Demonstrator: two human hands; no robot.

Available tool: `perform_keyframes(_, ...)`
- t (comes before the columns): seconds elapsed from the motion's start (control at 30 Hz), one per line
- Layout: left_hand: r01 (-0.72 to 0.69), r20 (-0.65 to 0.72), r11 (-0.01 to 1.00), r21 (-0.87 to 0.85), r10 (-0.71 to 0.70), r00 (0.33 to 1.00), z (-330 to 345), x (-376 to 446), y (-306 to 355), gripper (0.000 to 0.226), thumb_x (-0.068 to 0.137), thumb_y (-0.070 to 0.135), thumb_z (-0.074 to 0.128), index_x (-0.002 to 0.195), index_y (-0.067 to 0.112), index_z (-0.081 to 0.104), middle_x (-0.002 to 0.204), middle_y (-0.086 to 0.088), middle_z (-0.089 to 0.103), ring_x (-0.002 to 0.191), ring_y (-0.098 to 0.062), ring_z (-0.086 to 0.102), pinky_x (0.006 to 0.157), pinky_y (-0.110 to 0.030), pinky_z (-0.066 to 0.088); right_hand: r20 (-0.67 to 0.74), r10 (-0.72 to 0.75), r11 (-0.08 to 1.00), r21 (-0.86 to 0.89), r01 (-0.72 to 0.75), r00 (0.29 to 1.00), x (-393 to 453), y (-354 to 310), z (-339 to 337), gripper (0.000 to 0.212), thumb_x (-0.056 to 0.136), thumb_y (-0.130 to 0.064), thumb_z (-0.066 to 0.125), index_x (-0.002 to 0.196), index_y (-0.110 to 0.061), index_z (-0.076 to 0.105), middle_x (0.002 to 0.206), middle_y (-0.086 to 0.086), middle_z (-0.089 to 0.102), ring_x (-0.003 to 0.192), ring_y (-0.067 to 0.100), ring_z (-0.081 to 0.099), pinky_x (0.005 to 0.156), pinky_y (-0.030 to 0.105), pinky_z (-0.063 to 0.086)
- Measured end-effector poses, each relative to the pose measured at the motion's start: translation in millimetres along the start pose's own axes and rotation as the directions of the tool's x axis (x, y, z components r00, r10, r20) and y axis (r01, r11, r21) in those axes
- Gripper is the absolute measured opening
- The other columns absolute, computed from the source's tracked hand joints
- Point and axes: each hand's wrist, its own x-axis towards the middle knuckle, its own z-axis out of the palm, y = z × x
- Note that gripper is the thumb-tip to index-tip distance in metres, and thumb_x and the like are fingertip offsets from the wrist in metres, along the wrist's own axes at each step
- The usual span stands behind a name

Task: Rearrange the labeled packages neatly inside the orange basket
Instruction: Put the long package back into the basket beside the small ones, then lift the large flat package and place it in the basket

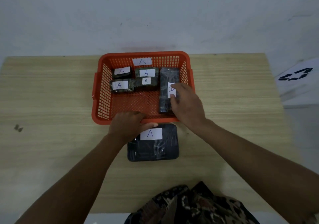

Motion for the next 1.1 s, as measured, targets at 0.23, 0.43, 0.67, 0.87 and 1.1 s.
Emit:
perform_keyframes(0.23, 0.266, -0.288, 0.959, -0.095, -0.282, 0.915, 9, -41, 26, 0.067, 0.074, 0.066, 0.067, 0.112, 0.012, 0.056, 0.118, -0.011, 0.055, 0.112, -0.029, 0.049, 0.095, -0.045, 0.041, -0.127, 0.312, 0.947, 0.127, -0.296, 0.942, -47, 17, -2, 0.061, 0.098, -0.029, 0.052, 0.15, -0.01, 0.029, 0.155, 0.011, 0.032, 0.143, 0.024, 0.029, 0.113, 0.041, 0.029)
perform_keyframes(0.43, 0.701, -0.207, 0.613, -0.364, -0.787, 0.58, 17, -91, 65, 0.074, 0.071, 0.051, 0.076, 0.124, 0.01, 0.046, 0.124, -0.015, 0.049, 0.116, -0.032, 0.047, 0.091, -0.051, 0.045, -0.026, 0.48, 0.806, 0.409, -0.428, 0.877, -50, 24, 12, 0.027, 0.104, -0.031, 0.041, 0.118, -0.011, 0.054, 0.092, -0.011, 0.064, 0.084, 0.009, 0.063, 0.07, 0.004, 0.045)
perform_keyframes(0.67, 0.661, 0.15, 0.63, -0.408, -0.668, 0.729, 27, -100, 76, 0.046, 0.085, 0.055, 0.06, 0.091, 0.01, 0.067, 0.102, -0.013, 0.064, 0.094, -0.034, 0.06, 0.077, -0.043, 0.053, -0.041, 0.564, 0.756, 0.426, -0.497, 0.824, -38, 29, 20, 0.038, 0.105, -0.031, 0.033, 0.115, -0.009, 0.062, 0.093, -0.006, 0.055, 0.084, 0.013, 0.05, 0.068, 0.018, 0.031)
perform_keyframes(0.87, 0.621, 0.212, 0.41, -0.668, -0.694, 0.688, 25, -106, 91, 0.033, 0.083, 0.035, 0.073, 0.106, 0.018, 0.057, 0.092, 0.01, 0.062, 0.083, -0.009, 0.06, 0.061, -0.012, 0.042, -0.035, 0.537, 0.786, 0.384, -0.485, 0.843, -37, 36, 21, 0.038, 0.106, -0.03, 0.033, 0.11, -0.006, 0.061, 0.089, -0.004, 0.052, 0.083, 0.016, 0.049, 0.067, 0.019, 0.029)
perform_keyframes(1.1, 0.5, 0.28, 0.285, -0.818, -0.563, 0.778, -18, -95, 70, 0.043, 0.072, 0.019, 0.085, 0.103, 0.018, 0.055, 0.095, 0.004, 0.072, 0.084, -0.007, 0.07, 0.069, -0.018, 0.056, -0.026, 0.528, 0.788, 0.389, -0.478, 0.849, -38, 36, 22, 0.038, 0.106, -0.032, 0.032, 0.112, -0.008, 0.061, 0.085, -0.008, 0.05, 0.082, 0.014, 0.049, 0.07, 0.022, 0.031)
